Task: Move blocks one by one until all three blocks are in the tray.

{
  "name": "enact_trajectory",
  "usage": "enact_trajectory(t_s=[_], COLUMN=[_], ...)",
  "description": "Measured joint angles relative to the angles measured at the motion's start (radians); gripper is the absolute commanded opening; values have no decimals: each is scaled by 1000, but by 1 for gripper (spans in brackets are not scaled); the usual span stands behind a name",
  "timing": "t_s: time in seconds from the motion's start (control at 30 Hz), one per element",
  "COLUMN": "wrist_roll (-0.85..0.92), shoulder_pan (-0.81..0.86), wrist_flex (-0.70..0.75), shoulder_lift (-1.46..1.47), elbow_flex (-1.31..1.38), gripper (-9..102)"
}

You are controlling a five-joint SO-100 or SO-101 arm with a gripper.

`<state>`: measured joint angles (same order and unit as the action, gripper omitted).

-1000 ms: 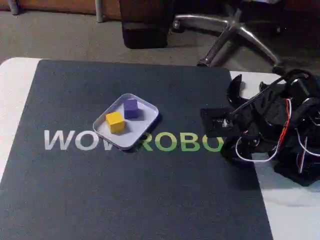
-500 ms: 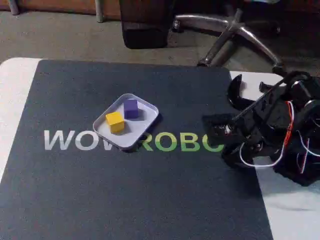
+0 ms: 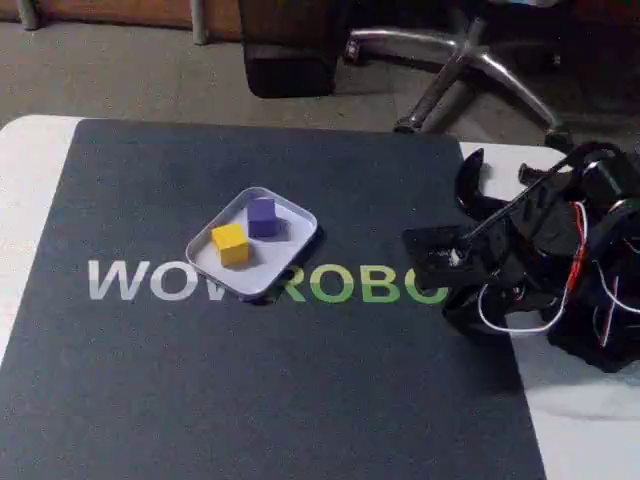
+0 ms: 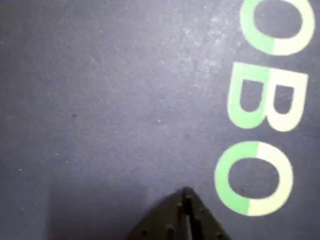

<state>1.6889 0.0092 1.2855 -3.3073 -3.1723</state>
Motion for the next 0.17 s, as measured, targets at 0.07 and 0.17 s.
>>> enact_trajectory(t_s=[0.07,0.17], wrist_roll=[0,0], shoulder_pan=[0,2], wrist_flex=[0,0], shoulder_lift=[0,0], elbow_flex=[0,0], gripper=[-7,-7])
